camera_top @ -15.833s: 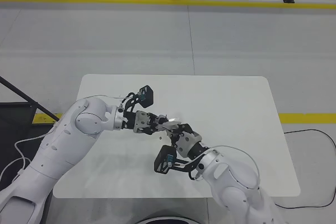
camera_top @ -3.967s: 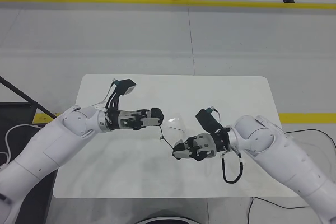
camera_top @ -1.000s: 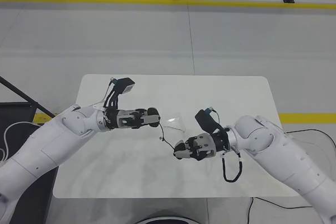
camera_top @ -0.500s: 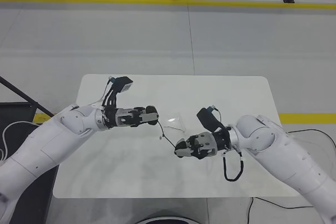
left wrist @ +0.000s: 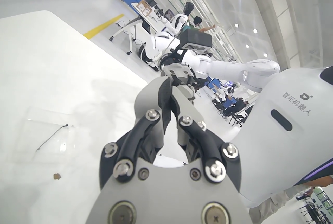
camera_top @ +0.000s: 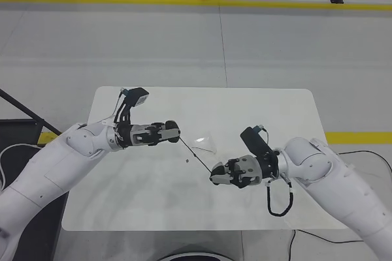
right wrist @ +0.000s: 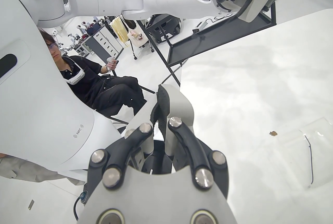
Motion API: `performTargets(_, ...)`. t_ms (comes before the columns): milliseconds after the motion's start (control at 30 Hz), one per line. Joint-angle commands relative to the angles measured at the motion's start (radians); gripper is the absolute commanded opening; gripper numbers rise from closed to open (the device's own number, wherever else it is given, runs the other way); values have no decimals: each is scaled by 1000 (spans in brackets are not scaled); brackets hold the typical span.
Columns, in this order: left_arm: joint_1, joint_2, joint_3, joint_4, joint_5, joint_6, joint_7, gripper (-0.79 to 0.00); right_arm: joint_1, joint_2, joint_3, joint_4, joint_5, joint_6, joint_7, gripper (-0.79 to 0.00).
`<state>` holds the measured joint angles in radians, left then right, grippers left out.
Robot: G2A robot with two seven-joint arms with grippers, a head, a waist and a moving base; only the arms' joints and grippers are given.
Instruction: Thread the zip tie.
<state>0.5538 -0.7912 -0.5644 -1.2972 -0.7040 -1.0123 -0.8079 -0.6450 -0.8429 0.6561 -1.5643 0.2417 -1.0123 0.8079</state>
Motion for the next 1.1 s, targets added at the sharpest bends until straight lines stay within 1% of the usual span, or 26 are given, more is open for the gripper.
performTargets(0, 9, 1, -10, -3, 4, 0, 0, -785, -10, 4, 12, -7, -3, 0, 0, -785)
performTargets(400, 45, 4, -51, -13, 24, 0, 0, -785, -51, 17, 56, -38, -12, 0, 0, -785)
performTargets(767, 54, 1, -62, -15, 51, 0, 0, -785, -29, 12, 33, -14, -40, 0, 0, -785)
performTargets(800, 54, 1, -62, -14, 60, 0, 0, -594, -26, 11, 32, -5, -50, 0, 0, -785)
performTargets(833, 53, 0, -61, -13, 68, 0, 0, -286, -22, 9, 27, -4, -59, 0, 0, -785)
performTargets(867, 52, -1, -61, -12, 75, 0, 0, 0, -16, 8, 24, 1, -73, 0, 0, -785)
performTargets(1067, 54, -4, -75, 4, 94, 0, 0, 0, 36, 3, -11, 36, -166, 0, 0, -785)
